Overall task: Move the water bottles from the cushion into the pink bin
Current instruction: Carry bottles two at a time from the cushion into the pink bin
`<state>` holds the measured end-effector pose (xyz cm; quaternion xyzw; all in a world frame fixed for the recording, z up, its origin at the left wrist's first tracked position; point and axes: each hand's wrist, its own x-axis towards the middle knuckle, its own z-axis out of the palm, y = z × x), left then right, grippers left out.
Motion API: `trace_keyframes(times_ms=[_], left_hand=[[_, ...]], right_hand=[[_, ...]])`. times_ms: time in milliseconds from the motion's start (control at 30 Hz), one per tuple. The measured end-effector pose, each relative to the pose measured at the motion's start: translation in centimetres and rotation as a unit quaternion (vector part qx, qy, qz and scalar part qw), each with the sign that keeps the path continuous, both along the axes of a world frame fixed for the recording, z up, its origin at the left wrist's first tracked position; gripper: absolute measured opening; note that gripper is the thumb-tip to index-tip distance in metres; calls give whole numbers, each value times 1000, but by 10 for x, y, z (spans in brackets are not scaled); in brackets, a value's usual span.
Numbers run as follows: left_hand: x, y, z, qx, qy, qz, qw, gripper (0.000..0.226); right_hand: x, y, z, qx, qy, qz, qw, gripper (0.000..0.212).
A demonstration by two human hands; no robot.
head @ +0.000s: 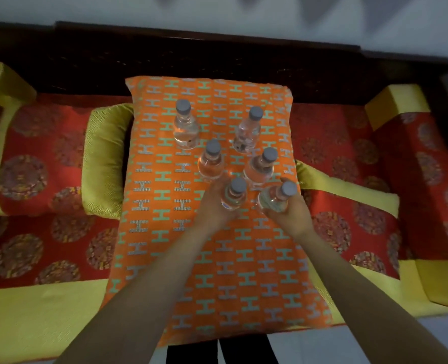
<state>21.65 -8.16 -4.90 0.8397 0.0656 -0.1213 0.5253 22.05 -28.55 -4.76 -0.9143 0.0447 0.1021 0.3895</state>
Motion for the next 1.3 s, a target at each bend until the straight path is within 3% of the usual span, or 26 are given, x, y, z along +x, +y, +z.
trace_keyframes(times_ms=[133,467,767,967,1300], left_hand=[[0,3,1,8,-9,13,1000,63],[-6,34,24,-12,-13,26,999,68],[-2,27,84,-69,-79,8,994,58],[1,-21,112,-84,-116,-81,986,63],[-31,-169,154,-109,-153,-209,960,58]], right_hand=[[0,0,-6,1,-4,-3,1000,54],[4,9,10,53,18,-101,993,65],[-20,2,82,170,-87,-157,969,46],[-55,-56,119,120,-168,-254,945,58],[-171,-203,170,40,-214,-381,899,51]])
